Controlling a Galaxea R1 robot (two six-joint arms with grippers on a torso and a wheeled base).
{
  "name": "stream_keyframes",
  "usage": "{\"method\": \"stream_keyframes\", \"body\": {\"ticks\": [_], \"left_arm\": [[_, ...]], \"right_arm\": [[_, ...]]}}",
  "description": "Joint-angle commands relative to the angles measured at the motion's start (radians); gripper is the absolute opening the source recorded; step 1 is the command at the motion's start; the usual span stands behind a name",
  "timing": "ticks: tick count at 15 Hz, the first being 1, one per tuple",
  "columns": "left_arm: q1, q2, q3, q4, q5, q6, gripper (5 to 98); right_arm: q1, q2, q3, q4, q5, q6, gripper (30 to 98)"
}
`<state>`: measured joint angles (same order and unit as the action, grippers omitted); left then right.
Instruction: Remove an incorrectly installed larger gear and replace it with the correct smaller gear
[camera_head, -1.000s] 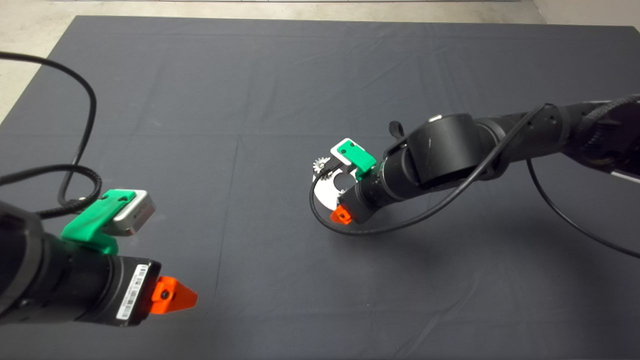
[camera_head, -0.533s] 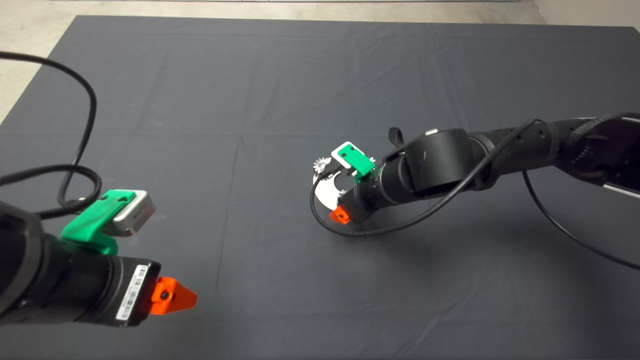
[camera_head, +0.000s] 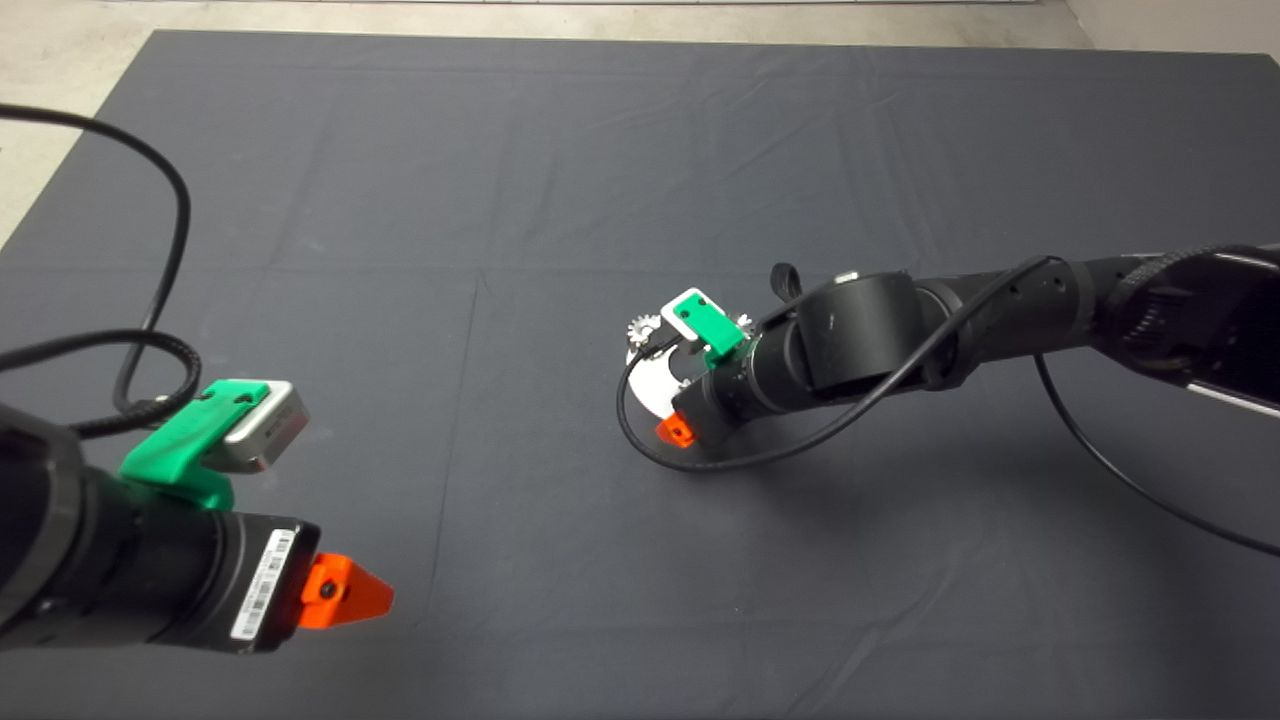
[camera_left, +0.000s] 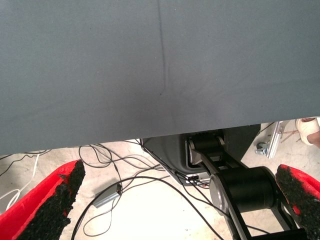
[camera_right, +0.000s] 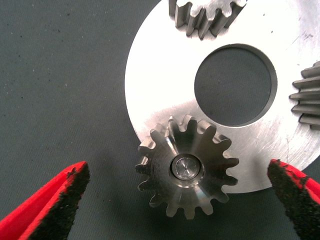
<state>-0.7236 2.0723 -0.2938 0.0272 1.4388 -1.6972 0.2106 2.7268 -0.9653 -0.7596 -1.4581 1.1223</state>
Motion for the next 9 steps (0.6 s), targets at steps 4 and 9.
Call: {"method": "stream_keyframes", "body": {"ticks": [4,9], "left_arm": [[-0.013,0.001,0.016,-0.015,0.002,-0.007,97.9],[-0.013,0.001,0.016,-0.015,0.002,-0.007,97.9]], "right_arm": [[-0.003,0.005,-0.019,-0.051,0.004,-0.032,87.7],[-0.005,0.009,-0.031,-0.060,0.004,-0.035,80.3]]}}
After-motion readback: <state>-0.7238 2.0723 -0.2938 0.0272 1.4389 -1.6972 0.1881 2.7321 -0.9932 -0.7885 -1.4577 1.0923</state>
